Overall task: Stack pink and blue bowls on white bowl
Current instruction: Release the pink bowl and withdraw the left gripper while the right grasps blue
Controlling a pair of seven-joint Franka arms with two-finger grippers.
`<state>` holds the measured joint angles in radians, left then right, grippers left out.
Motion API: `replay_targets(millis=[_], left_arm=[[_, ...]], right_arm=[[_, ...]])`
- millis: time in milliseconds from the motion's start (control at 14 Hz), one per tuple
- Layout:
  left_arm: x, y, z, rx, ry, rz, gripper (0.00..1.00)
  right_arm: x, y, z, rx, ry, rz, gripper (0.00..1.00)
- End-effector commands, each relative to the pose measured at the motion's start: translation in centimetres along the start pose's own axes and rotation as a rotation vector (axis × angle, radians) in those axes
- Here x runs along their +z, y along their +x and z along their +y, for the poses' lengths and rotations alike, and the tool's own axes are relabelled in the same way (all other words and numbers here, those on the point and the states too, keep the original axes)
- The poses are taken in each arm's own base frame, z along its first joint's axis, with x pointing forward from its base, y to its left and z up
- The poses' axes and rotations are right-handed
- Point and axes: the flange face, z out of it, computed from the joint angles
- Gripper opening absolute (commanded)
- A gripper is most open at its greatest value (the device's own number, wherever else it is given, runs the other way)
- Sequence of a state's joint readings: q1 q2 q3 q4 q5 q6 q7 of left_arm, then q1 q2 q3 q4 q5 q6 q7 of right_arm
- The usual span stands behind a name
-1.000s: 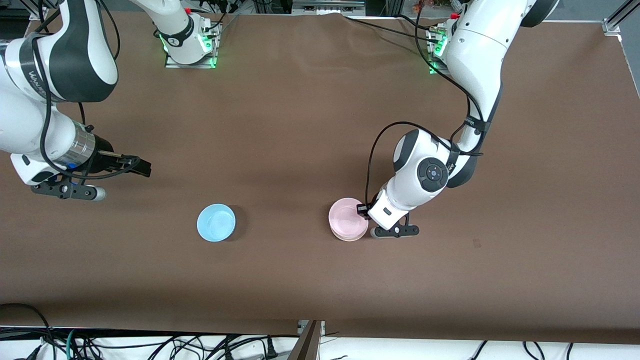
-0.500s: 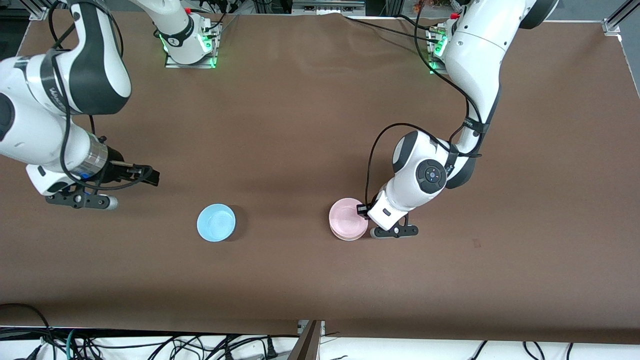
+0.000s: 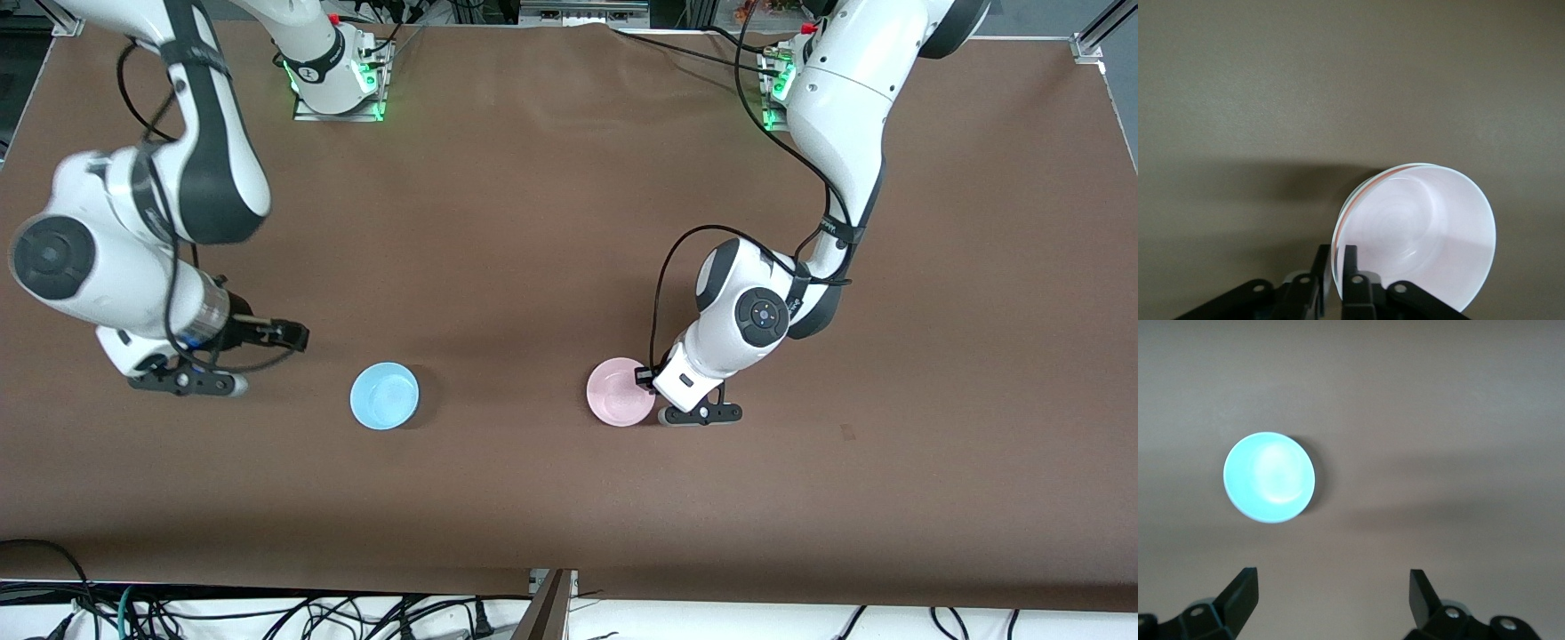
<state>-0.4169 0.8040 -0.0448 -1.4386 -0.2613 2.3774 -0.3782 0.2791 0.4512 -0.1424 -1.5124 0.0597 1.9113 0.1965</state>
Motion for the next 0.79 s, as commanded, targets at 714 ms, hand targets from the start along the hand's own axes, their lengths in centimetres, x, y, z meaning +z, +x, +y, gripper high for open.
replay_targets(millis=[714], left_arm=[[-28.3, 3.6, -15.0, 0.096, 0.212, -0.075, 1.00]], right_arm=[[14.8, 3.3, -3.3, -0.062, 0.001, 0.050, 0.94]])
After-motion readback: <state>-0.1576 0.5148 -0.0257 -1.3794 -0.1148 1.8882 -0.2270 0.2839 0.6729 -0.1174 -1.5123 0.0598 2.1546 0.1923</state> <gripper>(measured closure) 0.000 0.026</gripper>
